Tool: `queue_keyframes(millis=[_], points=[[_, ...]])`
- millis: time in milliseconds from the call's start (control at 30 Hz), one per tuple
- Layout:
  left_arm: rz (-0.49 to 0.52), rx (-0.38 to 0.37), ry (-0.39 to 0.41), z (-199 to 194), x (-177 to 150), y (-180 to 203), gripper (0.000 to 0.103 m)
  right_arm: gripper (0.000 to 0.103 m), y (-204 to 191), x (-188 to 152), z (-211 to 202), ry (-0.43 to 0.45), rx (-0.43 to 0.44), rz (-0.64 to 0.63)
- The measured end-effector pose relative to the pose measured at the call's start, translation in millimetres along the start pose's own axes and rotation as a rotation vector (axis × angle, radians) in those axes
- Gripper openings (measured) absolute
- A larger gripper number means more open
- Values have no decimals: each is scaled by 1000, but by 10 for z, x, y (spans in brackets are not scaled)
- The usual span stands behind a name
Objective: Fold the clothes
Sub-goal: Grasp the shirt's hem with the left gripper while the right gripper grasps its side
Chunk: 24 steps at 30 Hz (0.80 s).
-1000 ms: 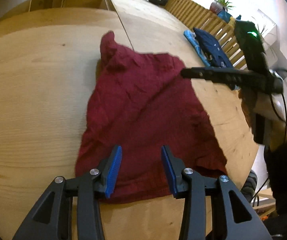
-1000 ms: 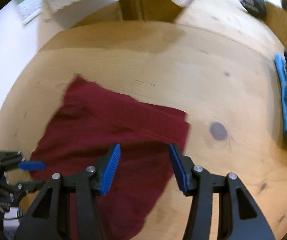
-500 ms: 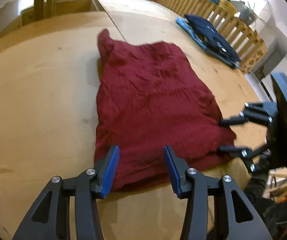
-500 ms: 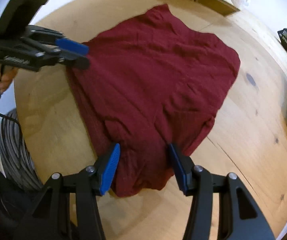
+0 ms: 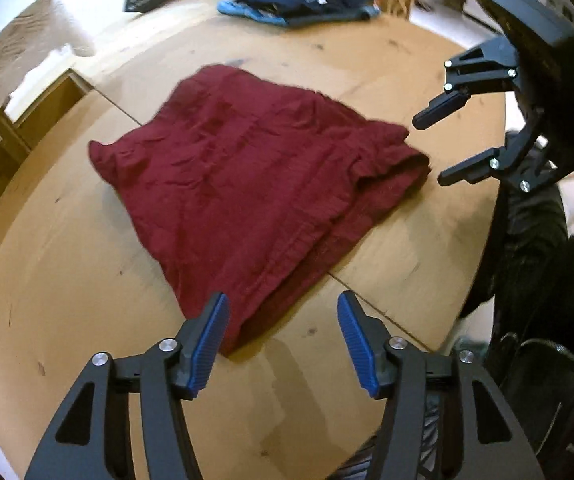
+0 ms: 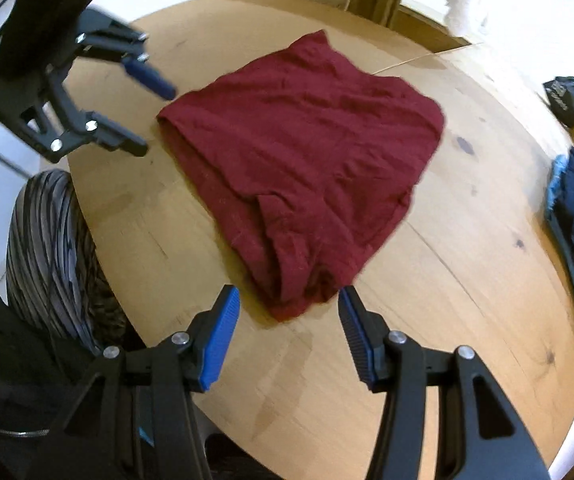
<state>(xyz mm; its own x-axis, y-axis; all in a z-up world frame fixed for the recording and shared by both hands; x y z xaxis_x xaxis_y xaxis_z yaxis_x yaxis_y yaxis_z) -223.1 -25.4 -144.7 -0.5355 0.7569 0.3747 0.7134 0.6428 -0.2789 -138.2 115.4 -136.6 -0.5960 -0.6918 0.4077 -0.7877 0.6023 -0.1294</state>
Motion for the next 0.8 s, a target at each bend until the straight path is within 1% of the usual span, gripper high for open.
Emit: queue_keyframes(millis=[67, 167, 233, 333, 400, 433, 500, 533, 567, 633, 700, 800], points=[[24, 24, -37, 120, 19, -38, 57, 51, 35, 35, 92, -25, -14, -11], [40, 8, -88, 238, 2, -59, 57, 51, 105, 77, 191, -60, -25, -15], [53, -4, -114, 286, -9, -65, 58, 52, 145, 81, 236, -78, -13, -6], [67, -21, -124, 297, -11, -61, 58, 53, 192, 89, 245, -68, 11, 12], [49, -52, -141, 313, -15, -69, 59, 56, 237, 76, 252, -59, 29, 30], [36, -62, -148, 322, -16, -80, 61, 62, 281, 65, 257, -53, 36, 54], [40, -68, -148, 327, -17, -72, 64, 73, 372, 41, 269, -44, 45, 104], [43, -68, -152, 327, -16, -67, 65, 87, 417, 28, 285, -50, 39, 133], [41, -70, -158, 329, -14, -66, 65, 93, 457, 15, 310, -64, 30, 158], [35, -71, -170, 332, -8, -63, 65, 96, 495, 20, 353, -100, 23, 186], [30, -72, -179, 333, 2, -51, 64, 96, 507, 39, 390, -132, 23, 199], [35, -75, -172, 320, 2, -34, 63, 95, 475, 59, 426, -137, 30, 187]])
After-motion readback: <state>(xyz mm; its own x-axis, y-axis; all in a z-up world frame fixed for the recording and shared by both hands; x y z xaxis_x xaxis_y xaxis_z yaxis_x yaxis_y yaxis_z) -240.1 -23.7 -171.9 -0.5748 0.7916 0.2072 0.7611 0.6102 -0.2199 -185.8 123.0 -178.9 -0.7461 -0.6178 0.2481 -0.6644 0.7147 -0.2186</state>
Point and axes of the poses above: each gripper's, at about its wrist camera, not at the fingertips, and z roughly the way its jaws point, y to its right, x to its top, the point moved 5 cm from there along z, roughly the way its jaws point, and after that the axes turned 13 degrees about x, right-handed, at the moved point
